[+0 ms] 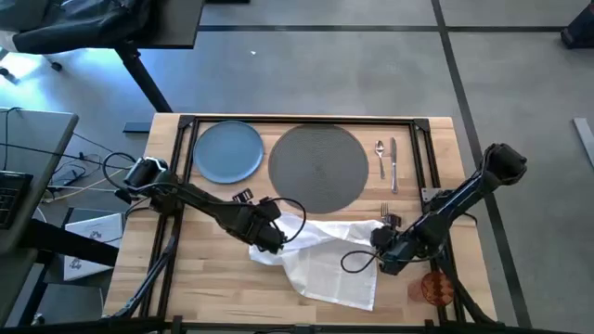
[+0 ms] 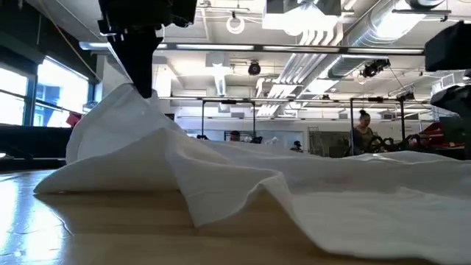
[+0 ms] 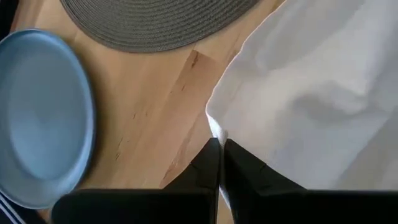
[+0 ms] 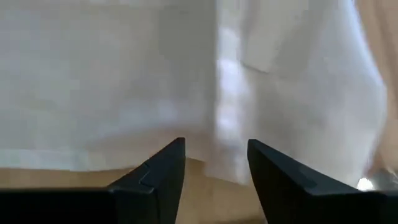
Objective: Set table place
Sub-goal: Fold the white table napkin
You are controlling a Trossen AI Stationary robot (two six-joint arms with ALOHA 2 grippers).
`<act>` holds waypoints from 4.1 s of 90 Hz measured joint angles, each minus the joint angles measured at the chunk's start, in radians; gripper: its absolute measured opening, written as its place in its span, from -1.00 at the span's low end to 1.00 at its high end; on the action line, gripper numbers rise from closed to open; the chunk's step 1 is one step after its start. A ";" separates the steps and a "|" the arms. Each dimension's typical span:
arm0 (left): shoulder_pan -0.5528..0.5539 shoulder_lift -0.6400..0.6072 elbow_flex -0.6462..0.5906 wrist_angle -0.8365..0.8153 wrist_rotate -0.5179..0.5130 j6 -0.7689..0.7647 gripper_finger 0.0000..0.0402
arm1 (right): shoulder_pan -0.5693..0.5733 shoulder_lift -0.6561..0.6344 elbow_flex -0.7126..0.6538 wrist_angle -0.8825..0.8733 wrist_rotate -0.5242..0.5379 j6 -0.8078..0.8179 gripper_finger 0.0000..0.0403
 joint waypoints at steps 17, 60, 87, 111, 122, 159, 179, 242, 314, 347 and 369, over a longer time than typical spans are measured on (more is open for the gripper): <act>0.000 0.000 0.000 0.003 0.005 0.000 -1.00 | -0.015 0.036 -0.006 -0.091 0.044 0.015 -0.21; 0.000 0.000 0.000 0.002 0.014 0.025 -1.00 | -0.046 0.048 -0.004 -0.147 0.045 0.132 -0.96; -0.009 -0.036 0.078 -0.011 -0.030 0.007 -1.00 | -0.046 -0.140 0.018 -0.166 0.144 0.364 -1.00; -0.003 -0.178 0.158 -0.062 -0.328 -0.096 -1.00 | -0.152 -0.471 0.041 -0.463 0.308 0.473 -1.00; 0.033 -0.231 0.158 -0.091 -0.434 -0.127 -1.00 | -0.247 -0.528 0.110 -0.649 0.332 0.447 -1.00; -0.024 -0.414 0.158 0.264 -0.113 0.233 -1.00 | -0.309 -0.477 0.474 -0.669 0.112 0.048 -1.00; -0.166 -0.409 0.158 0.513 0.332 -0.009 -1.00 | -0.164 -0.443 0.488 -0.433 -0.493 0.157 -1.00; 0.156 -0.452 -0.036 0.068 -0.212 0.281 -1.00 | -0.574 -0.462 0.466 -0.756 0.023 0.158 -1.00; 0.515 -0.484 -0.320 0.528 0.419 0.871 -1.00 | -0.820 -0.329 0.306 -0.543 0.028 -0.076 -1.00; 0.391 -0.625 -0.198 0.893 1.205 0.200 -1.00 | -0.745 -0.414 0.358 -0.380 -0.990 -0.188 -1.00; 0.528 -0.625 -0.235 0.624 0.402 0.415 -1.00 | -0.932 -0.415 0.355 -0.553 -0.074 -0.058 -1.00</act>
